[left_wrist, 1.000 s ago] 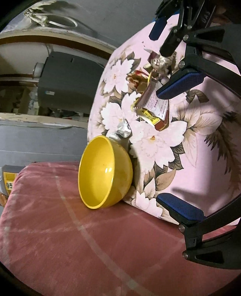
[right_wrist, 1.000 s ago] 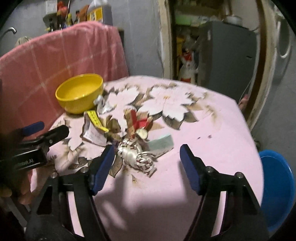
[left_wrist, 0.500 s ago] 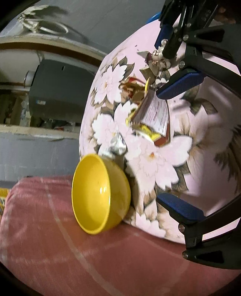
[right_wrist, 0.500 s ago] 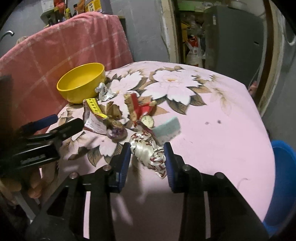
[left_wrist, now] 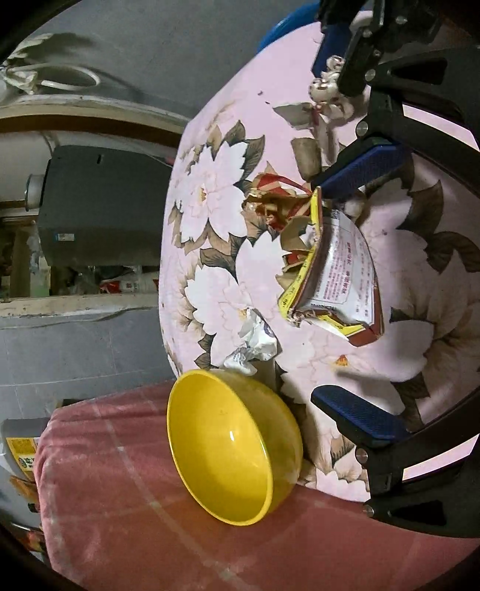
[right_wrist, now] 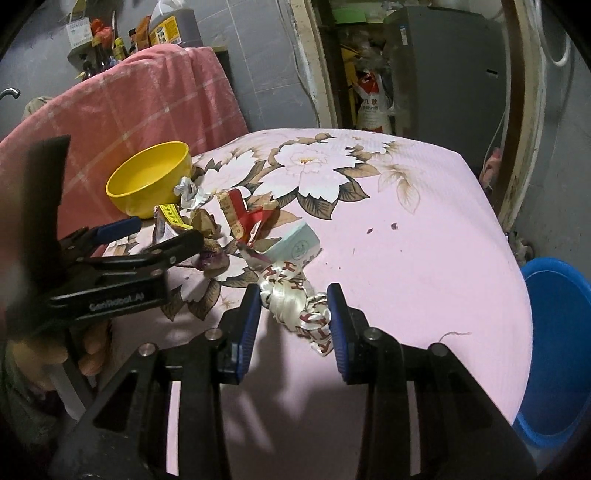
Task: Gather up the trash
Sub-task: 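Grasp the printed paper packet with left gripper while right gripper grasps silver-white wrapper, then carry both wrappers over the blue bucket and open both grippers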
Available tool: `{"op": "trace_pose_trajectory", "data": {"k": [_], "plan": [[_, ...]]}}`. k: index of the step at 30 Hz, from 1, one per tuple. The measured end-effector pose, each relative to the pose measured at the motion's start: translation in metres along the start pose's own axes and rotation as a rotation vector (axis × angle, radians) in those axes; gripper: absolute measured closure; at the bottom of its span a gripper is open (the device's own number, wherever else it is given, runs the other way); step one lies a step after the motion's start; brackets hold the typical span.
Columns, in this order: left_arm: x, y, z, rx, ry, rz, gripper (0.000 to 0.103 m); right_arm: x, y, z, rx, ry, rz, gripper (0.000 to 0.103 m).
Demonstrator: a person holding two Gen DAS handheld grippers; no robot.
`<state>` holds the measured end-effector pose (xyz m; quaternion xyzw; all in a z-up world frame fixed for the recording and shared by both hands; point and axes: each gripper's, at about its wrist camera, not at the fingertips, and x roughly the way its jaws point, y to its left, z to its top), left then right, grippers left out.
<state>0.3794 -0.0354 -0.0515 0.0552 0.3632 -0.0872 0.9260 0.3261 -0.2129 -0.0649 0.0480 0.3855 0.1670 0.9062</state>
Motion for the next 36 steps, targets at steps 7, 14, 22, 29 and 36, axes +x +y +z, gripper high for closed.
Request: {"op": "trace_pose_trajectory", "data": {"k": [7,14,22,29,36], "plan": [[-0.002,0.003,-0.002,-0.015,0.021,-0.022,0.037,-0.002,0.002,-0.002,0.004,-0.006,0.0,0.042],[-0.017,0.005,-0.007,-0.068,0.018,-0.044,0.047,-0.012,0.004,-0.009,-0.003,-0.019,0.001,0.042],[-0.062,0.001,-0.012,-0.117,-0.076,-0.06,0.047,-0.044,0.006,-0.014,-0.009,-0.108,0.008,0.042],[-0.104,-0.015,-0.011,-0.154,-0.197,-0.132,0.047,-0.091,0.008,-0.015,-0.017,-0.278,0.005,0.042],[-0.148,-0.054,0.008,-0.119,-0.368,-0.22,0.047,-0.152,-0.005,-0.01,-0.023,-0.499,-0.059,0.041]]}}
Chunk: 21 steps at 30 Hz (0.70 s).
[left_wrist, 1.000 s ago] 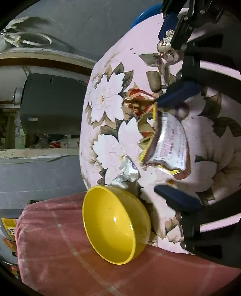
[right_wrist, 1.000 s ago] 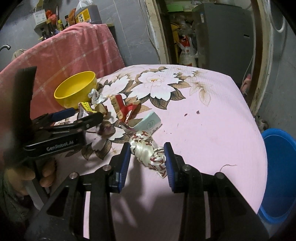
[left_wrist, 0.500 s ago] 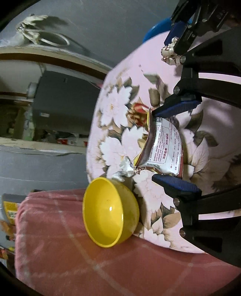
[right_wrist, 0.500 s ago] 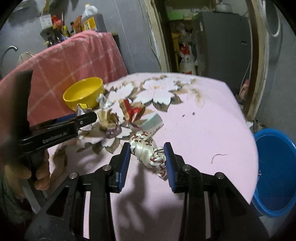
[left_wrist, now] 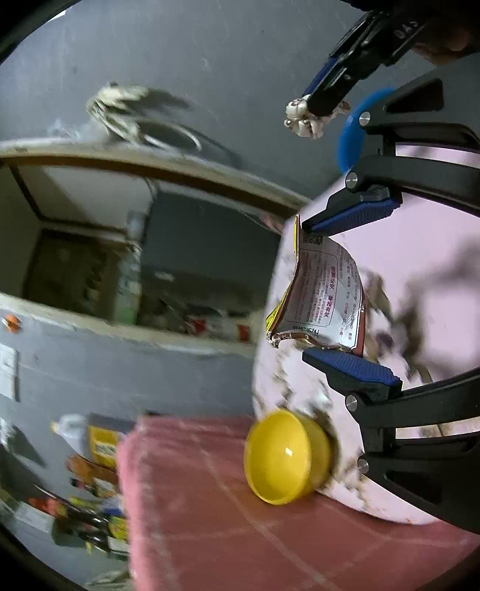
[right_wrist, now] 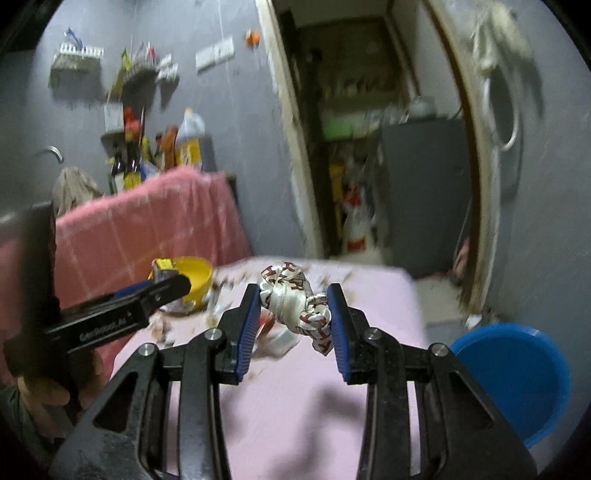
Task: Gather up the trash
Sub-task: 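Carry both wrappers over the blue bucket and open both grippers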
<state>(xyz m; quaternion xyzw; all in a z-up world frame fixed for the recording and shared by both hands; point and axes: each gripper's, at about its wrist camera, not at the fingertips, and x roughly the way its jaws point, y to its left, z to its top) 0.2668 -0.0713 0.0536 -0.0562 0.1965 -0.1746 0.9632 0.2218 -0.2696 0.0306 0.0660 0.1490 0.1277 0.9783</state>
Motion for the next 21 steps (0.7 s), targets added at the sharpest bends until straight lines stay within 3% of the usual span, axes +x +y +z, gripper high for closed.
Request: {"op": "trace_pose_trajectory", "data": {"k": [6,10,16,21], "plan": [[-0.004,-0.051,0.024,0.022,-0.096,-0.128,0.047,-0.043,-0.026,0.026,-0.047,-0.151,-0.121,0.041],[0.008,-0.087,0.033,0.068,-0.101,-0.205,0.047,-0.063,-0.049,0.036,-0.055,-0.203,-0.202,0.04],[0.047,-0.135,0.032,0.11,-0.01,-0.313,0.047,-0.082,-0.096,0.035,-0.014,-0.202,-0.304,0.039],[0.084,-0.171,0.022,0.173,0.107,-0.314,0.047,-0.081,-0.145,0.017,0.086,-0.131,-0.385,0.039]]}}
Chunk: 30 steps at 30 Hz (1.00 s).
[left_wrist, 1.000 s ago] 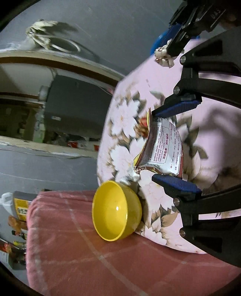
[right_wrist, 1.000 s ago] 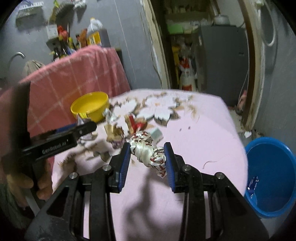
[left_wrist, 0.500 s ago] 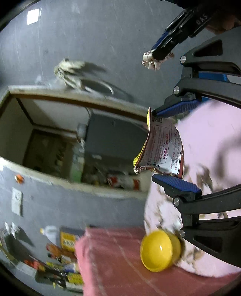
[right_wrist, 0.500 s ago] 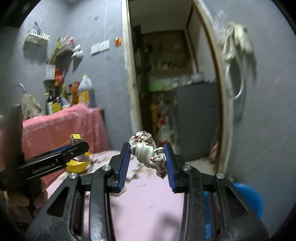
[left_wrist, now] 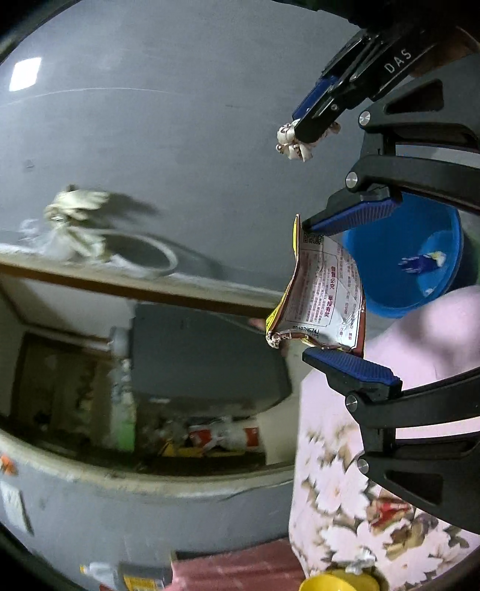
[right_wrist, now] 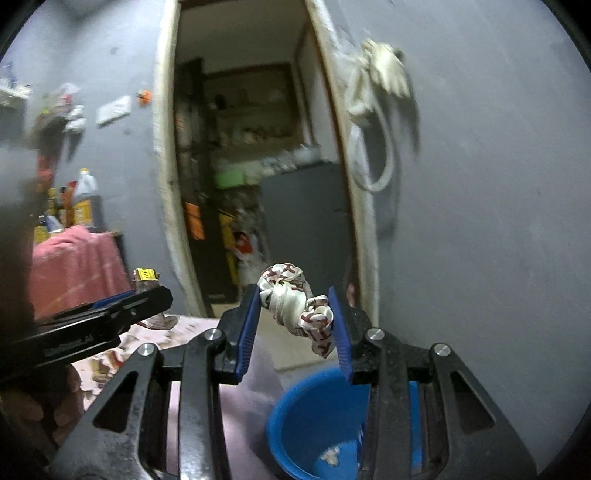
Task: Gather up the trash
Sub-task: 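Carry both wrappers over the blue bucket and open both grippers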
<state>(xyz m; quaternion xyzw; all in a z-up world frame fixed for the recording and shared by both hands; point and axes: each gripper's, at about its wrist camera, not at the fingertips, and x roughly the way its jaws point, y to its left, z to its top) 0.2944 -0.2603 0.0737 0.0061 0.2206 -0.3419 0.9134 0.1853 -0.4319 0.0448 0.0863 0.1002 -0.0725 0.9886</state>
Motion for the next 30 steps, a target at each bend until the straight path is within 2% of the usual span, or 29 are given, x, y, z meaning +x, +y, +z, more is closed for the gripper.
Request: {"op": "trace_pose_trajectory", "data": {"k": [5,11,14,18,22,28,30], "plan": [[0.047,-0.009,-0.012,0.009,0.123,-0.017,0.047,0.021,-0.036,-0.022,0.083,0.087,-0.051,0.039],[0.088,-0.012,-0.03,-0.009,0.225,-0.043,0.046,0.043,-0.066,-0.046,0.163,0.176,-0.077,0.038],[0.102,-0.012,-0.039,-0.016,0.265,-0.057,0.041,0.05,-0.076,-0.053,0.187,0.204,-0.086,0.036],[0.106,-0.012,-0.049,-0.027,0.272,-0.064,0.035,0.053,-0.085,-0.059,0.209,0.222,-0.094,0.028],[0.105,-0.01,-0.052,-0.032,0.266,-0.056,0.035,0.053,-0.085,-0.059,0.219,0.223,-0.097,0.025],[0.083,-0.005,-0.046,-0.059,0.21,-0.033,0.033,0.045,-0.076,-0.05,0.202,0.189,-0.091,0.017],[0.069,-0.001,-0.043,-0.071,0.173,-0.019,0.031,0.04,-0.071,-0.046,0.195,0.173,-0.087,0.011]]}}
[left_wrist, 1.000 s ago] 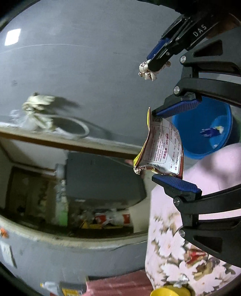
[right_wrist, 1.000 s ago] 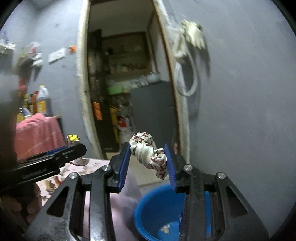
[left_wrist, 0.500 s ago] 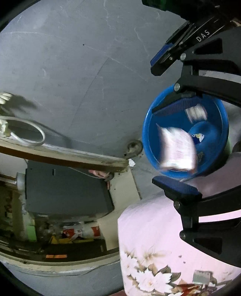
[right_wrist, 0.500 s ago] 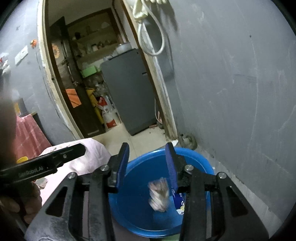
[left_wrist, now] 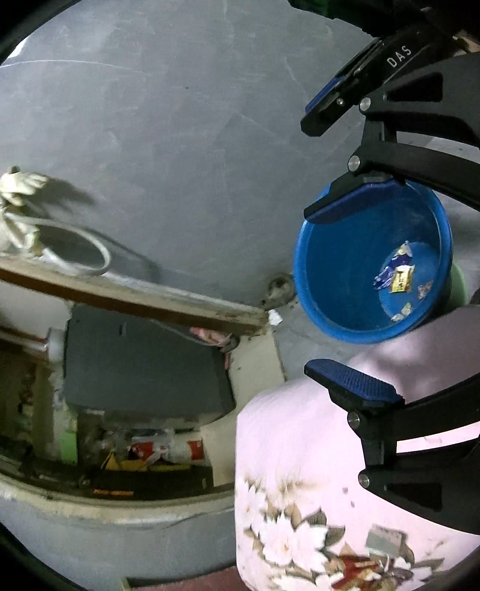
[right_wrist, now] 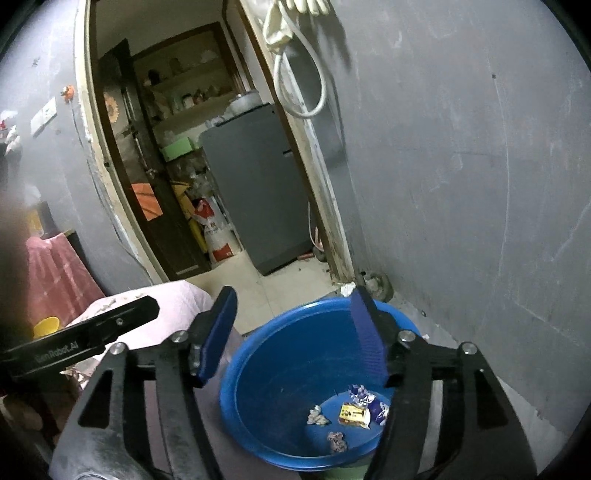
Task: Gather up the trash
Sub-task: 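Carry both wrappers over the blue bucket and open both grippers, then bring both tools back over the table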
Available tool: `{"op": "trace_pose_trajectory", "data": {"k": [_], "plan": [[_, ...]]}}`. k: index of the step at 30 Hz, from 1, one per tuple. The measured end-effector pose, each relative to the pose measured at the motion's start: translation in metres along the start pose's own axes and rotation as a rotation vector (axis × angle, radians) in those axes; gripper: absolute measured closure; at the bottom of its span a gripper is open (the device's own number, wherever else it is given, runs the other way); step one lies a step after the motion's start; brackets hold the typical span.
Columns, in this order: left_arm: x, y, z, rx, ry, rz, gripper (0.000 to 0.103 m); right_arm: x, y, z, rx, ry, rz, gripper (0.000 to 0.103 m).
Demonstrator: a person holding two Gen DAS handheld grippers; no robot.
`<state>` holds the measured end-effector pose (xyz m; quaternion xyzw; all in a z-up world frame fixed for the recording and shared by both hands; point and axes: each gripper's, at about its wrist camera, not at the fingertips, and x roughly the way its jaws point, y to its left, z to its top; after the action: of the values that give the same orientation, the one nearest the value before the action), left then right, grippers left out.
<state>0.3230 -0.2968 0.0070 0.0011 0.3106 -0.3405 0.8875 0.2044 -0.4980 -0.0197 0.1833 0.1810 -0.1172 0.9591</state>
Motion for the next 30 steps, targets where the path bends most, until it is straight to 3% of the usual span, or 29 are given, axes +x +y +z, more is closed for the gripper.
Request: {"op": "trace_pose_trajectory", "data": {"k": [4,9,12,16,30], "plan": [[-0.034,0.01,0.003,-0.02,-0.075,0.034,0.022,-0.017,0.016,0.007,-0.018,-0.043,0.018,0.0],[-0.077,0.028,0.003,-0.053,-0.164,0.089,0.017,-0.038,0.039,0.013,-0.044,-0.102,0.051,0.0],[-0.103,0.039,0.002,-0.069,-0.204,0.139,0.006,-0.051,0.058,0.014,-0.068,-0.14,0.078,0.0],[-0.141,0.052,-0.005,-0.07,-0.289,0.207,0.005,-0.066,0.083,0.01,-0.119,-0.181,0.114,0.0],[-0.235,0.097,-0.049,-0.112,-0.459,0.446,0.002,-0.095,0.175,-0.015,-0.246,-0.255,0.244,0.0]]}}
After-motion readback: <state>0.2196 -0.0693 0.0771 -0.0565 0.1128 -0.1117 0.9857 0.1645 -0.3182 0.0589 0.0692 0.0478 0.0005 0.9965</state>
